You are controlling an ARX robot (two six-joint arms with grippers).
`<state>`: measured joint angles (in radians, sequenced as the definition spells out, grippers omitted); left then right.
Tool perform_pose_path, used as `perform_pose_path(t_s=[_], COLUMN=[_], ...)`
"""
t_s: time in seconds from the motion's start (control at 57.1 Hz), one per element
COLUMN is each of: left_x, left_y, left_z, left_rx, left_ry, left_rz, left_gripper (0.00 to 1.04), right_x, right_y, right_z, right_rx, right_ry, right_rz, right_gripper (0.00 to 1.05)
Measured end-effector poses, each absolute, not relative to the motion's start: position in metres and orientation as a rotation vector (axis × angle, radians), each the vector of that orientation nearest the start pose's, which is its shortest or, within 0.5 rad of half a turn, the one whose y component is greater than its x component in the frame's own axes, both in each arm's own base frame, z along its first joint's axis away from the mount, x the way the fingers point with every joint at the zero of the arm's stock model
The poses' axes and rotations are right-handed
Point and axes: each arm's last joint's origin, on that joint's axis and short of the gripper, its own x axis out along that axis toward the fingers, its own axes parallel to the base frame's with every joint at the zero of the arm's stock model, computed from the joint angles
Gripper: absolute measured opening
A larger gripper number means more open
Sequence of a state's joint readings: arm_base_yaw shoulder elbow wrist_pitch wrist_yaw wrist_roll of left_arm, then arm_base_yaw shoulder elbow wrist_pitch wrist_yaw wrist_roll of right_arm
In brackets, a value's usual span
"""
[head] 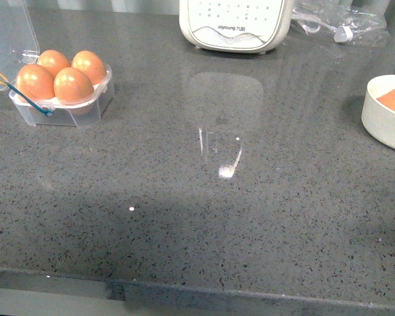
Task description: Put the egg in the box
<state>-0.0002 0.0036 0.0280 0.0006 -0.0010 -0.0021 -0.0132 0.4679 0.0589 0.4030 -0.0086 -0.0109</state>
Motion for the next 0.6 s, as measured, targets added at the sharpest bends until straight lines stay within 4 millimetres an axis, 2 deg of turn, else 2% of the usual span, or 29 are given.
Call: perform_pose_path(t_s=[0.315, 0.595], left_x=[0.096, 0.096], left_y=[0.0, 0.0], left_z=[0.173, 0.173], left_rx=[-0.002, -0.002], left_ry=[-0.025, -0.025], left_rz=[0.001, 0.001], left_gripper=[0.98, 0.98], right_x=[0.12, 0.114], right_y=[0.0, 0.0], right_z=[0.168, 0.169], right_rx=[-0.011, -0.011], right_ry=[-0.003, -0.01], right_rz=[-0.003, -0.002], right_gripper=[0.03, 0.03])
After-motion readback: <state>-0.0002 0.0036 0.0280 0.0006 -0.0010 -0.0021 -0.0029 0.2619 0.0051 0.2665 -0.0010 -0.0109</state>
